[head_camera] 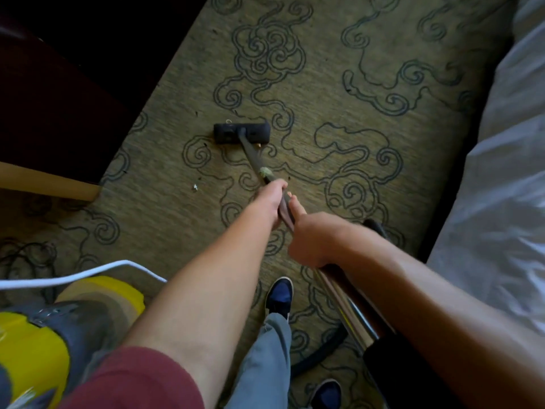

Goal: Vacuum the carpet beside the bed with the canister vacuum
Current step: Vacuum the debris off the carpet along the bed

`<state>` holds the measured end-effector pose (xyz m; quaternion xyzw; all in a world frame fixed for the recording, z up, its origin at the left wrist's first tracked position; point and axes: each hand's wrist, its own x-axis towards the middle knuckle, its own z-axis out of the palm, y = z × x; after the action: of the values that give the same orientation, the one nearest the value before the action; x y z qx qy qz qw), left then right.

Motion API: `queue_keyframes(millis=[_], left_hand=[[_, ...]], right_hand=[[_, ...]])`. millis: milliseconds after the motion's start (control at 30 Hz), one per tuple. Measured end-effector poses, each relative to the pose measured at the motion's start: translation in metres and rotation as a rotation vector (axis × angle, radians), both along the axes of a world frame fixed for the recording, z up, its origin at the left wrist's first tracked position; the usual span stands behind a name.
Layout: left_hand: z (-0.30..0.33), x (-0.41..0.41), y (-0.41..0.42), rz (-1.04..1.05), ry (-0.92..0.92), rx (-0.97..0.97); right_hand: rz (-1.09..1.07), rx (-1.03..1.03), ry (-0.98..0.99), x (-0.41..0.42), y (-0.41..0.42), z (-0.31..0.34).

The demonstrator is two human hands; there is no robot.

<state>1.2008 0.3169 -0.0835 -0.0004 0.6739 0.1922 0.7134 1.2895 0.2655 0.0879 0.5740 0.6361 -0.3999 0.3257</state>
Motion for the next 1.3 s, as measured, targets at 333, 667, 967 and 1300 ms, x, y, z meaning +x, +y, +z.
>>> queue_keyframes(millis=[333, 667, 967, 1300], left_hand=[[0.022, 0.051, -0.156, 0.058, -0.017, -0.058], [0.037, 0.116, -0.312, 0.059, 0.046, -0.057], [0.049, 0.149, -0.388, 0.137, 0.048, -0.062], [0.029, 0.102, -0.295, 0.121, 0.148, 0.041]], right_hand=[[-0.014, -0.08, -0.007, 0.052, -0.145, 0.025], [-0.036, -0.116, 0.016, 0.117, -0.294, 0.047], [0.007, -0.145, 0.063, 0.152, -0.353, 0.079], [0.007, -0.109, 0.12, 0.11, -0.268, 0.05]])
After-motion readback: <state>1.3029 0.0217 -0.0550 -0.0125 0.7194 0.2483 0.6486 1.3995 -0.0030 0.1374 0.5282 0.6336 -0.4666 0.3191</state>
